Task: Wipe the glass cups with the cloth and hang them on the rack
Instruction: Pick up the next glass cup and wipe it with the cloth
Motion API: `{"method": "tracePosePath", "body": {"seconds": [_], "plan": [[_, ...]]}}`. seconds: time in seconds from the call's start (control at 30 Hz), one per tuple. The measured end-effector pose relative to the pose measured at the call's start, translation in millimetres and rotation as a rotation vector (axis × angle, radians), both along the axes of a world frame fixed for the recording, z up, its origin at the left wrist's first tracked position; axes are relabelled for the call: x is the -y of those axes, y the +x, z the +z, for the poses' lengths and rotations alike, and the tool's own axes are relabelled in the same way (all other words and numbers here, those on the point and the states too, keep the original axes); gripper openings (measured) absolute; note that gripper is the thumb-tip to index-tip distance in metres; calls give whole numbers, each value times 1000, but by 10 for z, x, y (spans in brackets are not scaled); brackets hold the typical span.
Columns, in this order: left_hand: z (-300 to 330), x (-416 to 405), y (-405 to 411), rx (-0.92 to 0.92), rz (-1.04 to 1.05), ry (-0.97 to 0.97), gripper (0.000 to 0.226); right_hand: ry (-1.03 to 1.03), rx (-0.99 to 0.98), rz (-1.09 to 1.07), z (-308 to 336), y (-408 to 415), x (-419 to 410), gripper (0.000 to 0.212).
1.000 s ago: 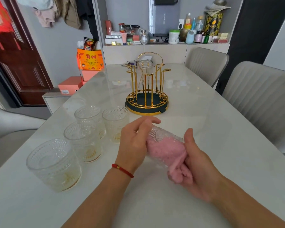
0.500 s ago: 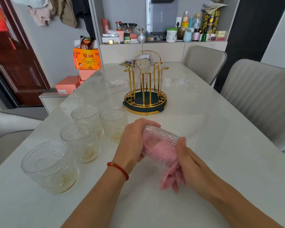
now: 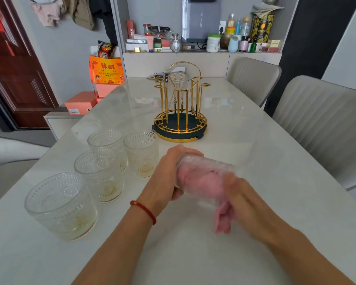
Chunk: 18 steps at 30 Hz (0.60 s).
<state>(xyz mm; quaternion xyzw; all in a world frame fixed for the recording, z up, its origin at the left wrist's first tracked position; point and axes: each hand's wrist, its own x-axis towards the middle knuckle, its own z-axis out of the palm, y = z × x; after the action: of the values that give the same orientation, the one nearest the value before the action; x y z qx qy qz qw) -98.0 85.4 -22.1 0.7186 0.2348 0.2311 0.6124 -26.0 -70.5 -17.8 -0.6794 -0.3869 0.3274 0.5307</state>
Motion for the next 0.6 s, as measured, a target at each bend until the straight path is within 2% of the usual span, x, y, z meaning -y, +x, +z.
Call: {"method": "tracePosePath", "body": {"seconds": [0.07, 0.17, 0.2, 0.3, 0.37, 0.43, 0.47, 0.53, 0.6], "plan": [[-19, 11, 40, 15, 82, -4, 39, -8, 77, 37, -92, -44, -12, 101], [-138, -10, 48, 247, 171, 188, 37, -58, -106, -8, -112, -41, -54, 111], [-159, -12, 41, 316, 182, 246, 39, -65, -236, -27, -110, -14, -50, 108], [-189, -27, 6, 477, 185, 424, 43, 55, -848, -14, -40, 17, -55, 97], [-232, -82, -5, 509, 142, 540, 45, 147, -1036, 1, -14, 21, -67, 86], [-247, -130, -11, 489, 87, 566, 46, 170, -1001, 19, -6, 55, -61, 80], [-218, -118, -13, 460, 39, 504, 46, 148, -934, 13, 20, 71, -59, 83], [-98, -35, -33, 306, -60, 229, 41, 75, -695, -1, 24, 106, -48, 91], [-19, 22, -26, 88, -84, -72, 34, -14, -319, 29, -26, 95, -45, 108]]}}
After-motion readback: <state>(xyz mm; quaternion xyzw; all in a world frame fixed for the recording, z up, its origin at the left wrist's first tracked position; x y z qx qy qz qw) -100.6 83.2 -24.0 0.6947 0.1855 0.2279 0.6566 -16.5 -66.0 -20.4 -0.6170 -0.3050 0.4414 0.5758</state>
